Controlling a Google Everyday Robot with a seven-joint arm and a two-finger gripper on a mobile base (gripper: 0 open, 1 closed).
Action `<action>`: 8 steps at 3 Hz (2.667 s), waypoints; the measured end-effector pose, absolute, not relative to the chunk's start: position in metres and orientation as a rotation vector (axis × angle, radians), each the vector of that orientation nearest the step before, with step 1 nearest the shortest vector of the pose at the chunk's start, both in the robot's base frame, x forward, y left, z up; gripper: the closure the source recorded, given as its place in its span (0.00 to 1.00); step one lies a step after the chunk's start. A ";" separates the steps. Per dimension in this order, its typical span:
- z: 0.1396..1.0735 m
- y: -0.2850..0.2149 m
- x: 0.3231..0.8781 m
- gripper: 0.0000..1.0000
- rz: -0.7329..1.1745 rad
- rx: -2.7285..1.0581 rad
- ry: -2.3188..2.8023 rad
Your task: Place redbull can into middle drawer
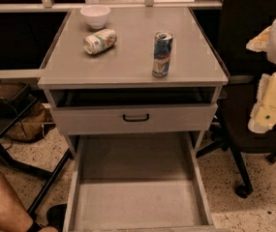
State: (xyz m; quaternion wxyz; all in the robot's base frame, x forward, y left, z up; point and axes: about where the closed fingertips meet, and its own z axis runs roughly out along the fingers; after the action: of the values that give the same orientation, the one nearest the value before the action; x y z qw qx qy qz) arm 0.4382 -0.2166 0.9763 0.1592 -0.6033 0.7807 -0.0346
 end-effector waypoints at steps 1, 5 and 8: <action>0.976 -0.217 0.438 0.00 -0.099 -1.724 2.231; 0.882 -0.243 0.592 0.00 0.102 -1.465 2.143; 0.863 -0.237 0.645 0.00 0.196 -1.443 2.040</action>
Offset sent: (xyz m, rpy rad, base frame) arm 0.0225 0.0012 -0.0177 0.0809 0.0126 0.0344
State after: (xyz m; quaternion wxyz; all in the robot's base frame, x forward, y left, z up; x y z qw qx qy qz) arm 0.6447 -0.2372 0.8635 0.3124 -0.5470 0.7731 0.0743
